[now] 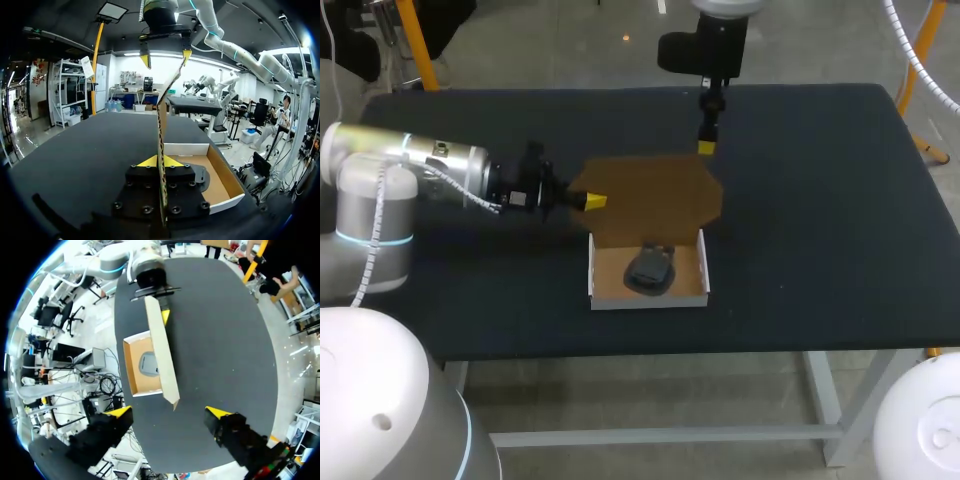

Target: Assemble the packaging by folding the flat box into shape, placing the metal phone stand inside, and closing the box properly

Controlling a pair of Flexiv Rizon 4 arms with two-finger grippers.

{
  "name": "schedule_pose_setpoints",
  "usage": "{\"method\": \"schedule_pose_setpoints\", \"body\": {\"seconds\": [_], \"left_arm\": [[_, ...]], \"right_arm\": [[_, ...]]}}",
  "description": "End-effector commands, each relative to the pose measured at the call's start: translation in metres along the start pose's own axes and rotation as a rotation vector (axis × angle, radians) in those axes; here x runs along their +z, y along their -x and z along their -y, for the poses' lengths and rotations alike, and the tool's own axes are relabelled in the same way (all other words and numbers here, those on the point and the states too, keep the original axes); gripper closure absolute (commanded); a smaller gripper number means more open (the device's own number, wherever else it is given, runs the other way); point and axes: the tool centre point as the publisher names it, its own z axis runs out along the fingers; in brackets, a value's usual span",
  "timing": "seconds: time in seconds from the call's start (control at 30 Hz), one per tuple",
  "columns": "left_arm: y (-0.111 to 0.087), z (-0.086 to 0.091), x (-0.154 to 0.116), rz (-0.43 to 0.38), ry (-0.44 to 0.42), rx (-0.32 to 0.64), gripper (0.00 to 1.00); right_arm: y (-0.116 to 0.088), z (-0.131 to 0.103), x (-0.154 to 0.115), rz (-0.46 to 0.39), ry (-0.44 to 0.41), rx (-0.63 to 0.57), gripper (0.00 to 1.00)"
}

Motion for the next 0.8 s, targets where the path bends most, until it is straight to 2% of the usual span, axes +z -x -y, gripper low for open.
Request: {"method": "schedule_pose_setpoints", "body": {"seconds": [0.03,0.3,0.8], "left_arm": [[-0.0065,-0.0015,-0.0015,0.009,0.001,0.024,1.0],[-0.0123,-0.0004,0.0021,0.017,0.038,0.083,1.0],[-0.0146,-0.0011,0.0039,0.021,0.049,0.11,1.0]], "right_arm": [[0.0,-0.0022,-0.0017,-0.002,-0.004,-0.002,0.0],[-0.001,-0.0044,-0.0026,0.0,-0.003,-0.005,0.0],[-0.0006,-0.0064,-0.0037,0.014,0.01,-0.006,0.0]]}}
